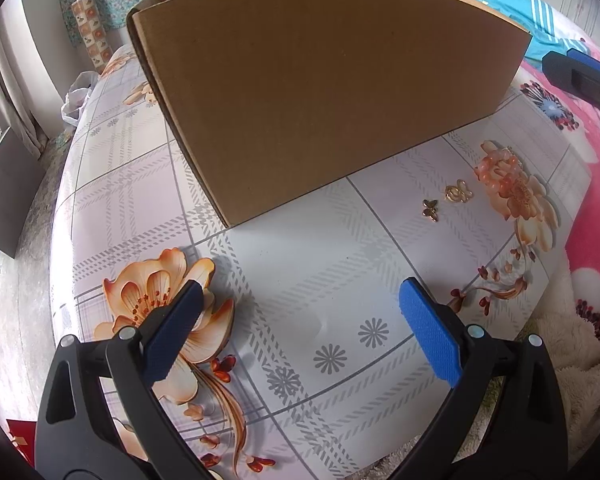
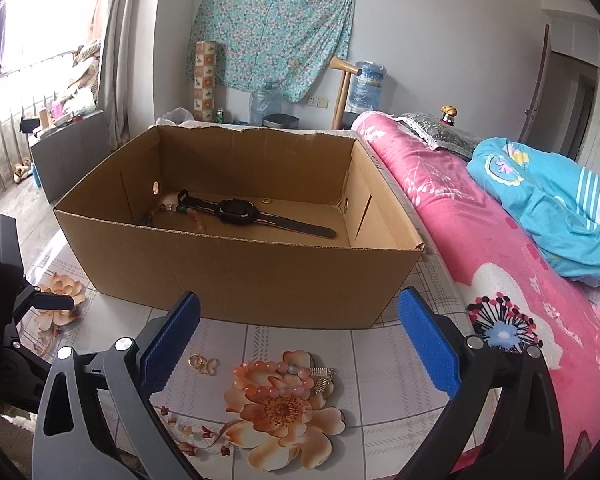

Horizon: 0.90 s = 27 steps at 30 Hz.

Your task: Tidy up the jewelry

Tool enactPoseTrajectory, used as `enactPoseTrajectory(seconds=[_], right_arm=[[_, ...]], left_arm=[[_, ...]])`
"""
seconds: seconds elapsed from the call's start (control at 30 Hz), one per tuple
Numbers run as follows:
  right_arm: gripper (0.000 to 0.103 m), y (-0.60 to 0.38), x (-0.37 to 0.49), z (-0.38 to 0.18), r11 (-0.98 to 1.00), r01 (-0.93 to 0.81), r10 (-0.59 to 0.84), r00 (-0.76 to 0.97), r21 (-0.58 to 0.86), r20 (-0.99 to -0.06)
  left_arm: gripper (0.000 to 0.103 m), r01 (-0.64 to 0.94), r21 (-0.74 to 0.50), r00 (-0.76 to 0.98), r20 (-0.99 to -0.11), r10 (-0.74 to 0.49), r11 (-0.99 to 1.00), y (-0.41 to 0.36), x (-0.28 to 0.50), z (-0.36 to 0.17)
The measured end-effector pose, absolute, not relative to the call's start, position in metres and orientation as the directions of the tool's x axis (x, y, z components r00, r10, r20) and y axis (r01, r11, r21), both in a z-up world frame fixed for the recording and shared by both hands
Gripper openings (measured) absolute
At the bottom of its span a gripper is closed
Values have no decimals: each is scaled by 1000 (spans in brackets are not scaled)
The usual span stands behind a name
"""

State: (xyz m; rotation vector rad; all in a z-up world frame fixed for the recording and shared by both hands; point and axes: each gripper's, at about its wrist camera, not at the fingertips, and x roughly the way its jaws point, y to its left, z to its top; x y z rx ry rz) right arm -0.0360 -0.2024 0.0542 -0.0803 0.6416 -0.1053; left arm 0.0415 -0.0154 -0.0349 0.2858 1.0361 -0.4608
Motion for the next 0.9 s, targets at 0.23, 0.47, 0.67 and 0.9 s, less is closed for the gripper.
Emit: enactPoseTrajectory(seconds=[0.23,0.47,0.67,0.9], right_arm=[[96,-205,-39,56,996,66,-90,815,-63,-572],[96,-205,-41,57,998,53,-65,825,-37,-561],[96,-205,-41,57,999,49,-54,824,-24,-563],[96,-207,-41,57,999,43,-36,826,0,-563]], left_arm=[[95,496,11,425,-875,-231,868,-14,41,-35],[96,495,12,422,-878,-228,869,-14,42,-36],[96,495,13,420,-879,-226,869,-14,43,-36],[96,495,13,420,-879,-226,869,-14,43,-36]])
